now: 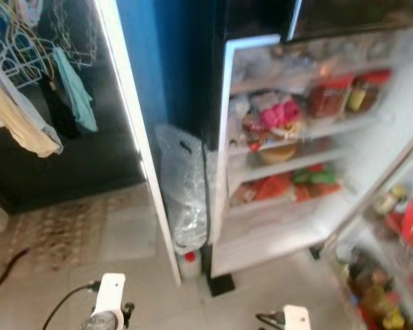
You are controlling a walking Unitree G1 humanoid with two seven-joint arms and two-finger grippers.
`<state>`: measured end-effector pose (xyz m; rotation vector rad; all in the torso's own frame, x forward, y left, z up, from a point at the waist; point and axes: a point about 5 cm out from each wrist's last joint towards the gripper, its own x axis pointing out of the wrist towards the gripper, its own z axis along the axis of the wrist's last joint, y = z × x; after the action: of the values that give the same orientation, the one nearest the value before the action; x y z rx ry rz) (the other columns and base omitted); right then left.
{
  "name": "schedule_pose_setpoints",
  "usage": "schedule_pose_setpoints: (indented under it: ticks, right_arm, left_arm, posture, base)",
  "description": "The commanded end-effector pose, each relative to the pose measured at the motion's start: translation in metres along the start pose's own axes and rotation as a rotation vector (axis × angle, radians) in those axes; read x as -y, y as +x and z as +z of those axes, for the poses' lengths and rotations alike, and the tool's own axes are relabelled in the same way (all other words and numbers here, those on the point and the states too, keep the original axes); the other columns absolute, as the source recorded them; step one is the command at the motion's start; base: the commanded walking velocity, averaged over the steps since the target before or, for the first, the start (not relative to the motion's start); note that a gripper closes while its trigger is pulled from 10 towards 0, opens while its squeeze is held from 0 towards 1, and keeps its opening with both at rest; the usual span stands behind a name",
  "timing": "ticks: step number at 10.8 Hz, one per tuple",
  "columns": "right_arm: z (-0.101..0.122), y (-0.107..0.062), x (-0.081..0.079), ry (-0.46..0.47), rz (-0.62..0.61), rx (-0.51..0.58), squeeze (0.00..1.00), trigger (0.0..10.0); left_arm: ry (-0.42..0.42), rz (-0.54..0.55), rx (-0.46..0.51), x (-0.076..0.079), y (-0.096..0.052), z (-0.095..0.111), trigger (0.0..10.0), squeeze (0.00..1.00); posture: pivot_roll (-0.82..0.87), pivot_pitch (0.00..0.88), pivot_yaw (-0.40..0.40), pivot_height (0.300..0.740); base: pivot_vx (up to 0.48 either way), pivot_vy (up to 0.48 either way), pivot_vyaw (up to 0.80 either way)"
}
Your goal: Restocking fridge
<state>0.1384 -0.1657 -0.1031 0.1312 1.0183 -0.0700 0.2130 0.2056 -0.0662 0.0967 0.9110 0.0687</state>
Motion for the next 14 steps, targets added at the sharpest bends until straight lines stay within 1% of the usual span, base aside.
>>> schedule_pose_setpoints:
  ticks: [1, 3, 5, 6, 9, 14]
  right_arm:
    - [-0.0154, -0.0031, 0.0013, 0.012, -0.008, -0.057, 0.0, 10.0]
    - [-0.0159, -0.0031, 0.0011, 0.01, -0.01, -0.059, 0.0, 10.0]
    - [-0.0163, -0.0032, 0.0014, 0.01, -0.017, -0.061, 0.0, 10.0]
    - [-0.0168, -0.0032, 0.0014, 0.008, -0.019, -0.067, 0.0, 10.0]
    - [-0.0182, -0.0034, 0.0018, -0.003, -0.02, -0.08, 0.0, 10.0]
    - [-0.0184, -0.0033, 0.0017, -0.01, -0.019, -0.087, 0.0, 10.0]
  left_arm:
    - [-0.001, 0.007, -0.014, -0.0019, -0.0007, -0.0047, 10.0, 0.0]
    - [0.012, 0.006, -0.016, -0.0021, -0.0008, -0.0052, 10.0, 0.0]
    - [0.005, 0.007, -0.017, -0.002, -0.0009, -0.0059, 10.0, 0.0]
    - [0.004, 0.007, -0.018, -0.0019, -0.0009, -0.0061, 10.0, 0.0]
    - [0.0, 0.008, -0.023, -0.0016, -0.0011, -0.0075, 10.0, 0.0]
    - [0.002, 0.011, -0.028, -0.002, -0.001, -0.0076, 10.0, 0.0]
  posture:
    - [-0.19, 0.032, 0.039, 0.74]
    - [-0.18, 0.023, 0.041, 0.74]
    - [-0.18, 0.02, 0.042, 0.74]
    - [-0.19, 0.013, 0.042, 0.74]
    - [-0.19, 0.0, 0.043, 0.74]
    - [-0.19, 0.01, 0.042, 0.74]
  base:
    - [0.0, 0.304, 0.0]
    - [0.0, 0.0, 0.0]
    - [0.0, 0.0, 0.0]
    - [0.0, 0.0, -0.41]
    - [0.0, 0.0, -0.66]
    - [0.0, 0.0, -0.72]
